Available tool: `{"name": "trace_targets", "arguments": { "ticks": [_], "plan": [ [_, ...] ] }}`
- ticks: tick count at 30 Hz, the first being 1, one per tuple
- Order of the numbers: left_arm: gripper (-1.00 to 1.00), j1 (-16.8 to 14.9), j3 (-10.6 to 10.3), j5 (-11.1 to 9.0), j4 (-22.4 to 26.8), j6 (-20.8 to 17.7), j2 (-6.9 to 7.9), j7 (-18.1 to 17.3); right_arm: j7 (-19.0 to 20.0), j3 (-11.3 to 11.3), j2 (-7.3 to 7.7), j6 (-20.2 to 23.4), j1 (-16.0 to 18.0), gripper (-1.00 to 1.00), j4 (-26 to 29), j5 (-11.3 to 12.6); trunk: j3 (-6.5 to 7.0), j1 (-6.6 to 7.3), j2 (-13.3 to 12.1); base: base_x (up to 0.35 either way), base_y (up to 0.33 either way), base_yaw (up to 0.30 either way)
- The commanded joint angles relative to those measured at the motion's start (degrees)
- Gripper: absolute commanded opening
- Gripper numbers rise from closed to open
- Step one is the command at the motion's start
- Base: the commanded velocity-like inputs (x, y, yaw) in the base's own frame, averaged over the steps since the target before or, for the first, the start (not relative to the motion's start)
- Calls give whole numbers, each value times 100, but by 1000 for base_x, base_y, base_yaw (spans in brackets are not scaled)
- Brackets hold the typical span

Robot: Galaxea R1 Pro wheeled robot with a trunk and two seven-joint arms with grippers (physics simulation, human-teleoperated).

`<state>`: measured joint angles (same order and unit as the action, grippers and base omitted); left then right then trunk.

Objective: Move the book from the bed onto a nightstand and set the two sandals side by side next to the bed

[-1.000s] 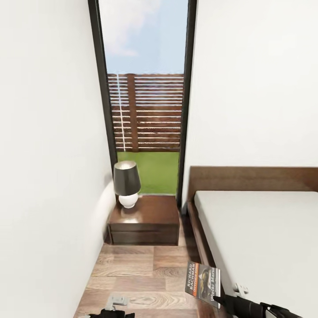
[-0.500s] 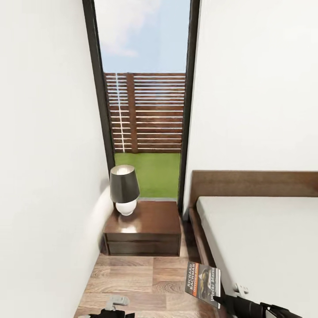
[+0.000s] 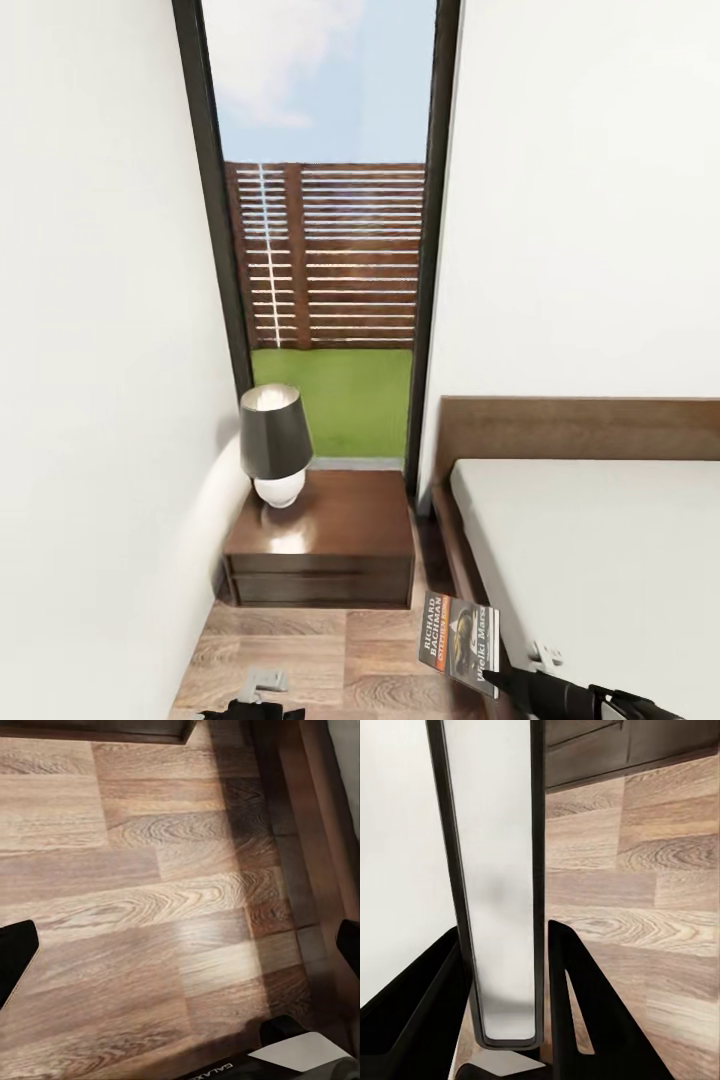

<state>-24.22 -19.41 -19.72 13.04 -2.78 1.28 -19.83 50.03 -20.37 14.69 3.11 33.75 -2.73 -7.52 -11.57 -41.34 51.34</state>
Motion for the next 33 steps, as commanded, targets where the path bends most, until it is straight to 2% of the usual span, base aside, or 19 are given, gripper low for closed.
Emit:
{"name": "trace_targets", "arguments": {
  "ticks": [1, 27, 33],
  "plan": [
    [100, -3, -28, -58, 6, -29, 4, -12, 15, -82, 2, 32, 8, -100, -8, -32, -8, -4, 5, 328, 0, 0],
    [100, -3, -28, -58, 6, -29, 4, -12, 14, -82, 0, 32, 8, -100, -8, -31, -8, -4, 5, 325, 0, 0],
    [100, -3, -28, -58, 6, -29, 4, -12, 14, -82, 2, 32, 8, -100, -8, -32, -8, -4, 5, 128, 0, 0]
  ]
}}
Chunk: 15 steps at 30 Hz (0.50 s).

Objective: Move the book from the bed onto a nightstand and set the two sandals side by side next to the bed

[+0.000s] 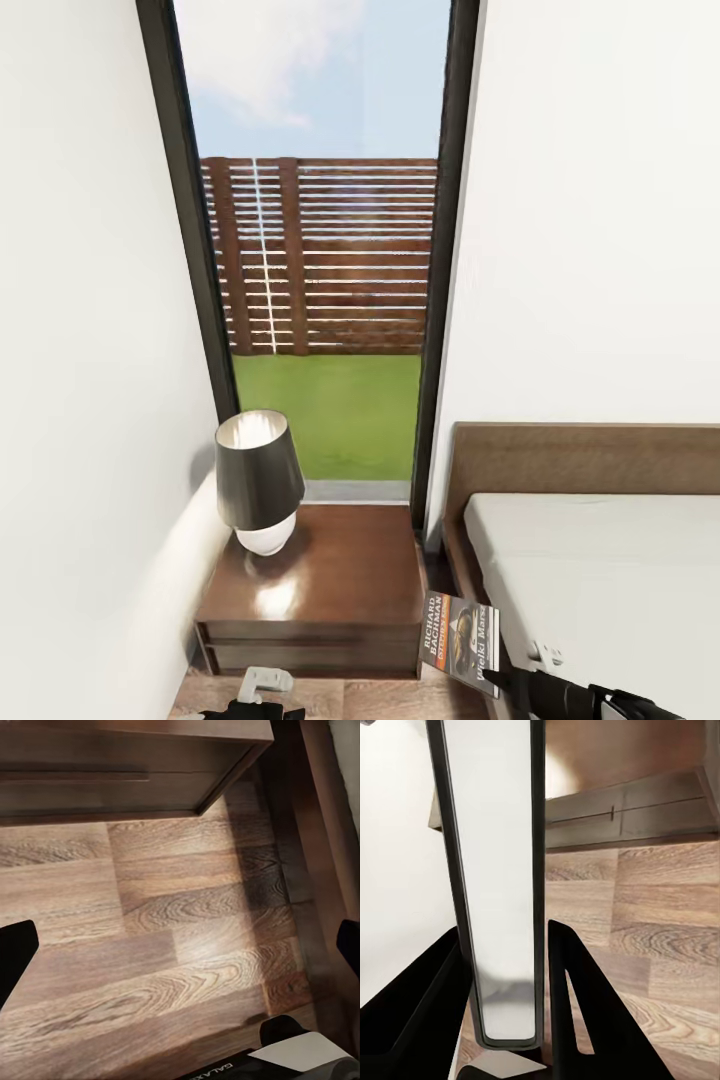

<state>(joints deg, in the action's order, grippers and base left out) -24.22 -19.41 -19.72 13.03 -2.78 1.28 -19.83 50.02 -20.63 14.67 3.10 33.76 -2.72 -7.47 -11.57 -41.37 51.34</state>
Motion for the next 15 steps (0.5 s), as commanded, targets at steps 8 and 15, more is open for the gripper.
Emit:
{"name": "trace_targets", "arguments": {
  "ticks": [8, 15],
  "plan": [
    [100, -3, -28, -58, 6, -29, 4, -12, 16, -55, 5, 33, 8, -100, -9, -36, -8, -1, 6, 105, 0, 0],
    [100, -3, -28, -58, 6, -29, 4, -12, 16, -55, 4, 33, 7, -100, -9, -37, -8, -1, 6, 310, 0, 0]
  ]
}}
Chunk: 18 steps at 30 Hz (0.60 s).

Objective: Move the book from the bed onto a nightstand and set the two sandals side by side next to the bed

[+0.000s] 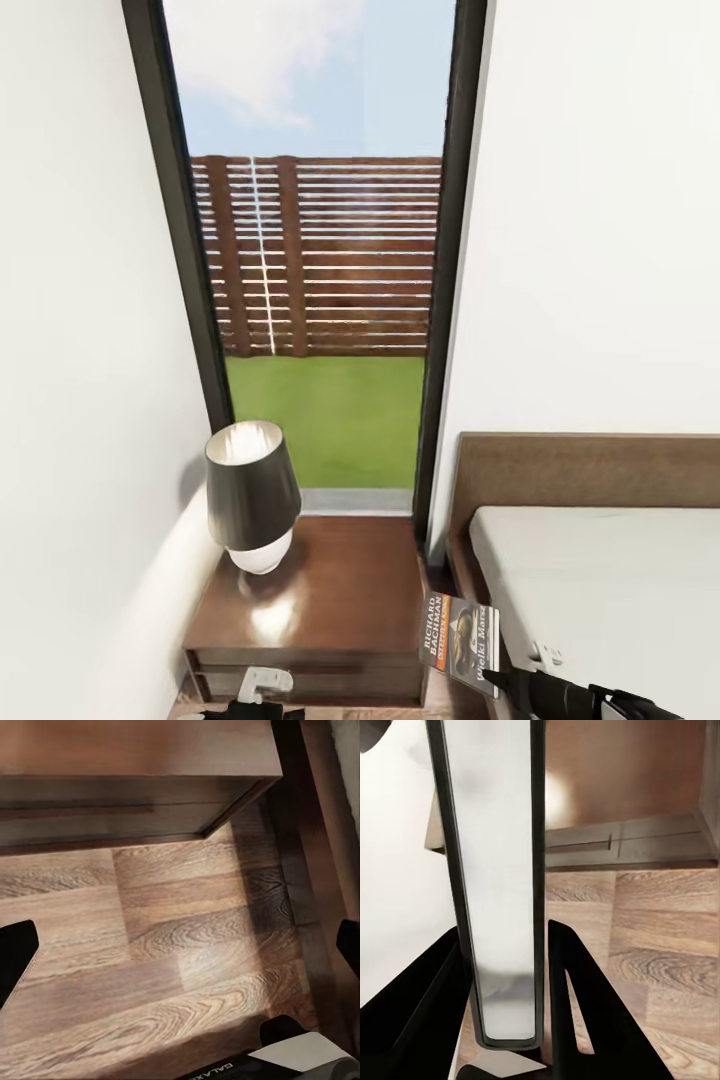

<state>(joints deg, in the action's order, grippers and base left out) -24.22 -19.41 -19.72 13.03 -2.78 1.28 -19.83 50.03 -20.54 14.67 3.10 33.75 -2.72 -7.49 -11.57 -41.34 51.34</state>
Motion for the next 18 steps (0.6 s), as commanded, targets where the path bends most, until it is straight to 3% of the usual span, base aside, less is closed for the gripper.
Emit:
{"name": "trace_targets", "arguments": {
  "ticks": [1, 18],
  "plan": [
    [100, -3, -28, -58, 6, -29, 4, -12, 15, -64, 5, 32, 8, -100, -9, -34, -8, -4, 5, 322, 0, 0],
    [100, -3, -28, -58, 6, -29, 4, -12, 15, -64, 7, 32, 6, -100, -9, -34, -8, -4, 5, 323, 0, 0]
  ]
}}
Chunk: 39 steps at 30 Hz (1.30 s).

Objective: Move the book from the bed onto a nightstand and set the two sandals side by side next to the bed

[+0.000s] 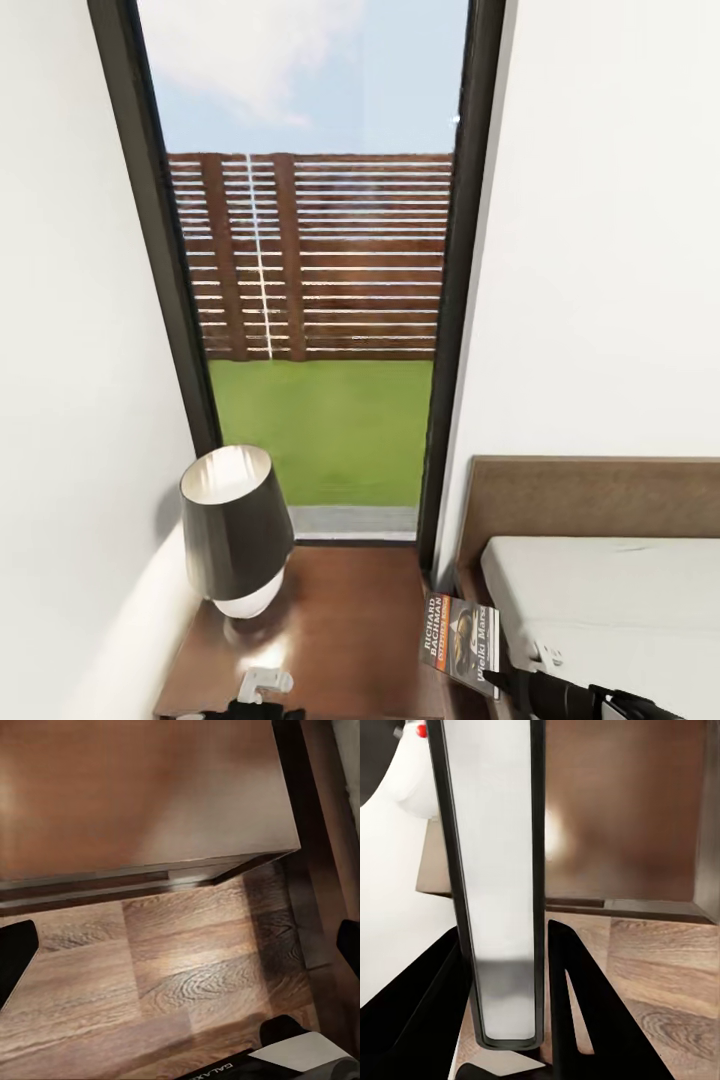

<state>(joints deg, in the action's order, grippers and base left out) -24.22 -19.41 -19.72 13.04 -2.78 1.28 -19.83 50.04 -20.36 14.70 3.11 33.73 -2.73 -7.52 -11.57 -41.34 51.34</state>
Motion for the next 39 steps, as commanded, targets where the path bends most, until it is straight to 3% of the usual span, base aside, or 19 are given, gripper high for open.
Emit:
{"name": "trace_targets", "arguments": {
  "ticks": [1, 11, 18, 21, 22, 23, 25, 27, 30, 31, 34, 39],
  "plan": [
    [100, -3, -28, -58, 6, -29, 4, -12, 15, -82, 3, 32, 9, -100, -8, -30, -8, -4, 5, 324, 0, 0],
    [100, -3, -28, -58, 6, -29, 4, -12, 15, -82, 2, 32, 11, -100, -8, -30, -8, -4, 5, 312, 0, 0],
    [100, -3, -22, -61, 5, -29, 9, -24, 14, -82, 3, 32, 11, -100, -8, -30, -8, -4, 5, 35, 0, 0],
    [100, -3, 34, -71, 31, -56, 106, -900, 20, -82, 5, 32, 10, -100, -8, -30, -8, -4, 5, 0, 0, 0],
    [100, -3, 54, -73, 41, -78, 197, -1496, 22, -82, 6, 32, 11, -100, -8, -30, -8, -4, 5, 0, 0, 0],
    [100, -3, 62, -74, 48, -88, 223, -1702, 22, -82, 6, 32, 11, -100, -8, -30, -8, -4, 5, 0, 0, 0],
    [100, -27, 86, -77, 85, -172, 322, -2484, 23, -82, 6, 32, 10, -100, -8, -30, -8, -4, 5, 0, 0, 0],
    [100, -55, 96, -80, 106, -322, 394, -2926, 23, -82, 6, 32, 10, -100, -8, -30, -8, -4, 5, 0, 0, 0],
    [100, -88, 152, -88, 415, -952, 551, -3700, 24, -82, 6, 32, 7, -100, -8, -30, -8, -4, 5, 0, 0, 0],
    [100, -94, 198, -104, 769, -1306, 635, -3961, 24, -82, 6, 32, 8, -100, -8, -30, -8, -4, 5, 0, 0, 0],
    [100, -98, 351, -136, 1447, -1866, 759, -4203, 24, -82, 7, 32, 10, -100, -8, -30, -8, -4, 5, 0, 0, 0],
    [100, -100, 537, -224, 2593, -2675, 792, -4369, 15, -81, 0, 32, 9, -100, -8, -36, -8, -4, 5, 0, 0, 0]
  ]
}}
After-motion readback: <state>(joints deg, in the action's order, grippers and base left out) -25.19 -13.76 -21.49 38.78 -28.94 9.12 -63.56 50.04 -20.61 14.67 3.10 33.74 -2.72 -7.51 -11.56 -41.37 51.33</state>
